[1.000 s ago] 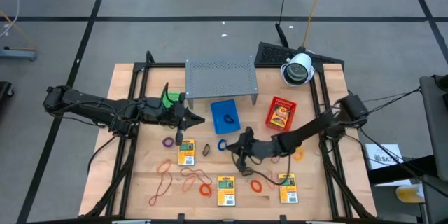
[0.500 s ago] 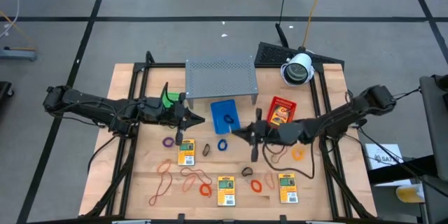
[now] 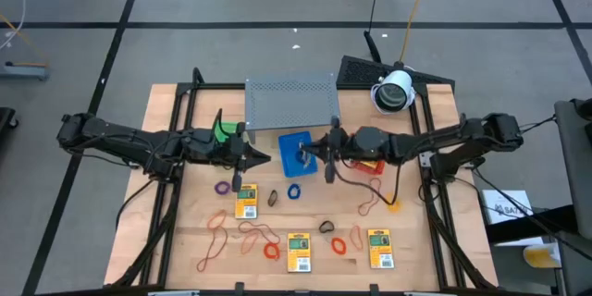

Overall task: Pick & Place Office Desk Supplies
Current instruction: Put the yellow rubber band into the blue bin

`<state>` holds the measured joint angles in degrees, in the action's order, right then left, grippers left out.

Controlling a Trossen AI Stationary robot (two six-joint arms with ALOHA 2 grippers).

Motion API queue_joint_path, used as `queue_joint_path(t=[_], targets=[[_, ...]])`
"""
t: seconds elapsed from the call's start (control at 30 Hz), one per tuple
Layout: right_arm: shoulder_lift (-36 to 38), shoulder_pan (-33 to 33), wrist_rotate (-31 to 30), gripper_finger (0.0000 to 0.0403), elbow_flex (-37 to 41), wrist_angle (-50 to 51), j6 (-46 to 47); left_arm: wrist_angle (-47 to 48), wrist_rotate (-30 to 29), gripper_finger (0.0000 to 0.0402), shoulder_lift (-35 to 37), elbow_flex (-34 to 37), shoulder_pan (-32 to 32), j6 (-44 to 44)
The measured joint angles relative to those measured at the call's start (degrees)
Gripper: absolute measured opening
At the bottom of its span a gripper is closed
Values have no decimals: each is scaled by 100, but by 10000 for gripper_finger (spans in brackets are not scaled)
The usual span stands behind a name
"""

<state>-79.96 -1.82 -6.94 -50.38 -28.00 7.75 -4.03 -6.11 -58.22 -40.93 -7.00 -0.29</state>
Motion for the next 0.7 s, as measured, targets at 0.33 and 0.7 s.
queue_joint_path(t=[0.33, 0.7], targets=[[-695, 307, 122, 0, -1, -113, 99, 13, -54, 33, 0, 0, 7, 128], [-805, 415, 123, 84, -1, -174, -178, 20, -55, 33, 0, 0, 7, 168]])
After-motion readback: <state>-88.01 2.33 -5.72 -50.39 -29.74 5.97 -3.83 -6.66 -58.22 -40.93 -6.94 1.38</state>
